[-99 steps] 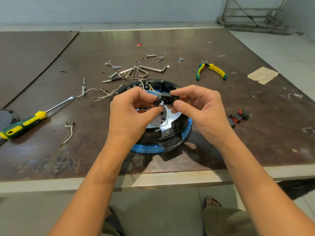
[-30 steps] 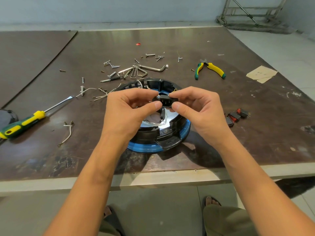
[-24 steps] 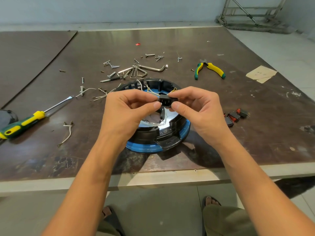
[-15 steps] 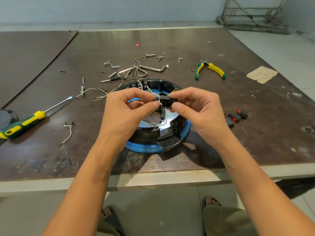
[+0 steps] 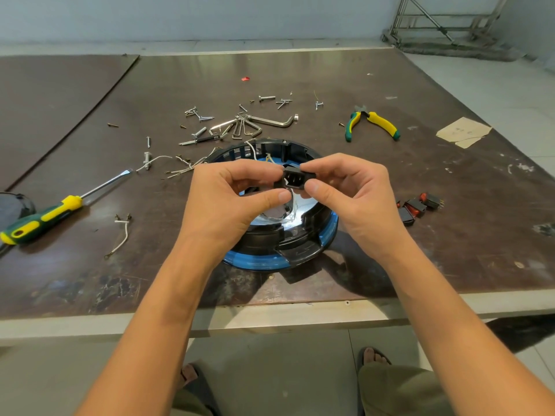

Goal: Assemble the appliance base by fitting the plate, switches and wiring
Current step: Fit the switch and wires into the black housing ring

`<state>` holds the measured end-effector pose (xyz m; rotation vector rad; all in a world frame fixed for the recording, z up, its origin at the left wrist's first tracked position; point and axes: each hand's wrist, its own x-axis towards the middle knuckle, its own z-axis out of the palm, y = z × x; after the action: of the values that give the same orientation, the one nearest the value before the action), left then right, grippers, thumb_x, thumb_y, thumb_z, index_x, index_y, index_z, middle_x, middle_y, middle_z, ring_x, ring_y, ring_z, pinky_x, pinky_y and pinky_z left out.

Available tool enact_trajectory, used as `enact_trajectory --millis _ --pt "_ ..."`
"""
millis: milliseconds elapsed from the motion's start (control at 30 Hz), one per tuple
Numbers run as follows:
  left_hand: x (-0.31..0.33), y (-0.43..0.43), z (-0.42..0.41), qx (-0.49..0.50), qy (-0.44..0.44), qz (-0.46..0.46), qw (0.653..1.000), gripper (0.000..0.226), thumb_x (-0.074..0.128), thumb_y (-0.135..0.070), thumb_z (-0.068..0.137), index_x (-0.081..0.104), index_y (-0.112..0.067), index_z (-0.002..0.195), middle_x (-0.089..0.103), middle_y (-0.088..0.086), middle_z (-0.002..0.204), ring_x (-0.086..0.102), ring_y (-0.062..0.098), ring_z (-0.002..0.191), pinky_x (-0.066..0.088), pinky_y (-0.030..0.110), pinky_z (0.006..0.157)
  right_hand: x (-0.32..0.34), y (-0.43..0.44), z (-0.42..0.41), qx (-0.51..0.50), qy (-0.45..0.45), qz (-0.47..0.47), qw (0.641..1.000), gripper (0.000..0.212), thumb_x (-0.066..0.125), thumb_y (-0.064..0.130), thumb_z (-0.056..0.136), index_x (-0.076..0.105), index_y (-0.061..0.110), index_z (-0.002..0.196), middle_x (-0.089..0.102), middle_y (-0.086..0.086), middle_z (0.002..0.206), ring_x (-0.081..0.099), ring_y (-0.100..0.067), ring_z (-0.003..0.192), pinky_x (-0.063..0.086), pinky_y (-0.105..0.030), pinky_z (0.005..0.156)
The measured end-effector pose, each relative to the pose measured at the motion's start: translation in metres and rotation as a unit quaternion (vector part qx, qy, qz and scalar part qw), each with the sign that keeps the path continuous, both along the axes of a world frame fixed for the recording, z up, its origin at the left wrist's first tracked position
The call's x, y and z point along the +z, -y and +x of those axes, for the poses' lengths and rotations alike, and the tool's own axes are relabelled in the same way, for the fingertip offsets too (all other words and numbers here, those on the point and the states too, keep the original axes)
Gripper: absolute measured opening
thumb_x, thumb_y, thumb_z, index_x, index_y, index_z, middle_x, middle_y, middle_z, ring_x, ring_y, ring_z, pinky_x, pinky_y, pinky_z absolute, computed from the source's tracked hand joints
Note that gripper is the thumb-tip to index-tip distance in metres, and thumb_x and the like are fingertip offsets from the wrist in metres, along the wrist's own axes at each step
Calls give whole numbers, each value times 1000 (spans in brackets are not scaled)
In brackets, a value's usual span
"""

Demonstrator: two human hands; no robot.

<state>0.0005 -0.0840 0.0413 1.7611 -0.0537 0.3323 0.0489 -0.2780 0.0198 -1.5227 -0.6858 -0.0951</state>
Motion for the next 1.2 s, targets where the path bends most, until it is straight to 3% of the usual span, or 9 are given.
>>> enact_trajectory --millis 167,367,533,700,800,933,1200 --pt "1 -4 0 -7 9 25 1000 27 82 -1 72 77 -11 97 77 -5 100 72 7 97 55 18 84 0 -1 -1 -9 -9 7 1000 25 65 -8 89 69 -1 113 73 -16 100 72 -26 91 58 -34 86" --pt "0 -2 -1 -4 21 53 998 30 84 -13 73 77 -13 101 78 -4 94 74 12 89 59 26 82 2 -1 -2 -6 -14 17 1000 25 64 -8 90 68 2 113 73 -16 99 72 -25 89 58 -32 84" --pt "2 -1 -1 -11 33 61 998 30 82 -29 66 75 -24 94 77 -10 90 73 6 86 54 15 78 1 -2 0 -11 -36 37 999 23 63 -7 91 68 0 113 74 -14 100 73 -25 90 59 -31 82" --pt "1 -2 -2 -13 41 88 995 30 82 -28 69 77 -18 97 76 -9 88 72 7 84 56 16 75 -1 -2 1 -26 -52 58 997 19 63 -5 92 68 -3 110 75 -16 100 74 -29 92 60 -36 83" --pt "2 -1 -2 -4 46 42 998 24 80 -25 74 76 -15 95 77 -5 84 74 9 75 56 15 67 0 0 2 -17 -53 59 997 19 63 -5 93 67 -4 111 74 -18 101 74 -31 92 60 -41 84" --pt "2 0 -1 -4 16 -11 1000 9 76 -15 81 76 -10 89 76 -2 72 71 12 59 56 17 56 1 -3 0 -7 -41 52 998 21 64 -9 90 67 -4 110 74 -17 97 73 -25 85 59 -31 79" --pt "-1 -1 0 -33 -22 -63 997 18 71 -18 83 74 -5 95 77 9 79 75 23 66 59 22 59 3 -6 -5 3 -27 20 999 22 64 -11 89 68 -2 109 73 -19 97 73 -24 87 58 -30 82"
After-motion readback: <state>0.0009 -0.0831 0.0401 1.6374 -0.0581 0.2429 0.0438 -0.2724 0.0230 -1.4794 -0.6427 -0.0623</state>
